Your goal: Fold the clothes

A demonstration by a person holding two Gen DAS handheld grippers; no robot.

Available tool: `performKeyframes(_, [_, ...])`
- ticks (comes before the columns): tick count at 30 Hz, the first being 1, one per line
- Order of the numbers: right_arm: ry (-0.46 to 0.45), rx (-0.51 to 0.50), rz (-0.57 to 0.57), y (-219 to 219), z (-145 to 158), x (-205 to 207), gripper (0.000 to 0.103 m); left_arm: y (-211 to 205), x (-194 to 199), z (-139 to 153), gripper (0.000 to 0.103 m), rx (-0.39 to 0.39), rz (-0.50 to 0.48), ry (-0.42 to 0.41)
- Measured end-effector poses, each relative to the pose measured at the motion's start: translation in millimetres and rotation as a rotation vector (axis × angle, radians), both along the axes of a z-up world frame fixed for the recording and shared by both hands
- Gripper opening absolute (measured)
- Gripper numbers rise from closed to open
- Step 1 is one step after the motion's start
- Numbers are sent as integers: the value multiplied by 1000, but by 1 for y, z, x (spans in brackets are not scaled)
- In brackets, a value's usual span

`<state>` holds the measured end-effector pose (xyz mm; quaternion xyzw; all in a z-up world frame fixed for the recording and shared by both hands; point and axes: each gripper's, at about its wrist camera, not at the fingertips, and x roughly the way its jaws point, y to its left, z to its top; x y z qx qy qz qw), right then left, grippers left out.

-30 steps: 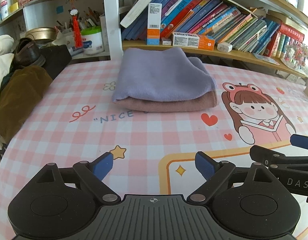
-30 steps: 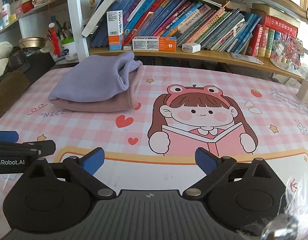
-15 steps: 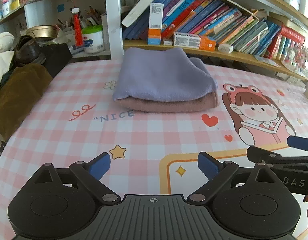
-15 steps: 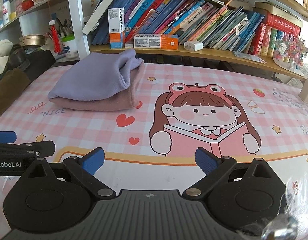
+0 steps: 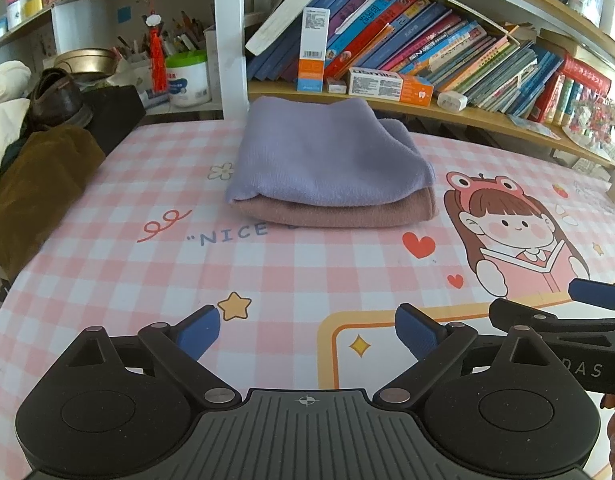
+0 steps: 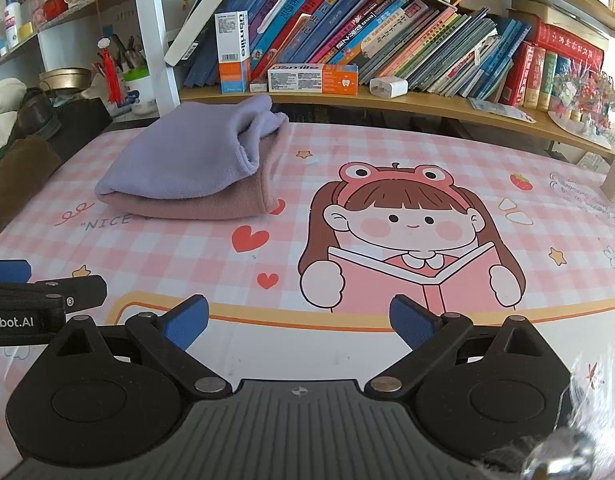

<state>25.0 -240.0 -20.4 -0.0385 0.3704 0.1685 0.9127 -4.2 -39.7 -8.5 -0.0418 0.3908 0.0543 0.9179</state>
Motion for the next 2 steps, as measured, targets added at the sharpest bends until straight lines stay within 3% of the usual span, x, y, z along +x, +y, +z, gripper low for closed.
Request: performKeyframes(2, [3, 3, -1, -1, 0, 0, 98, 0, 1, -1, 97, 0, 0, 5])
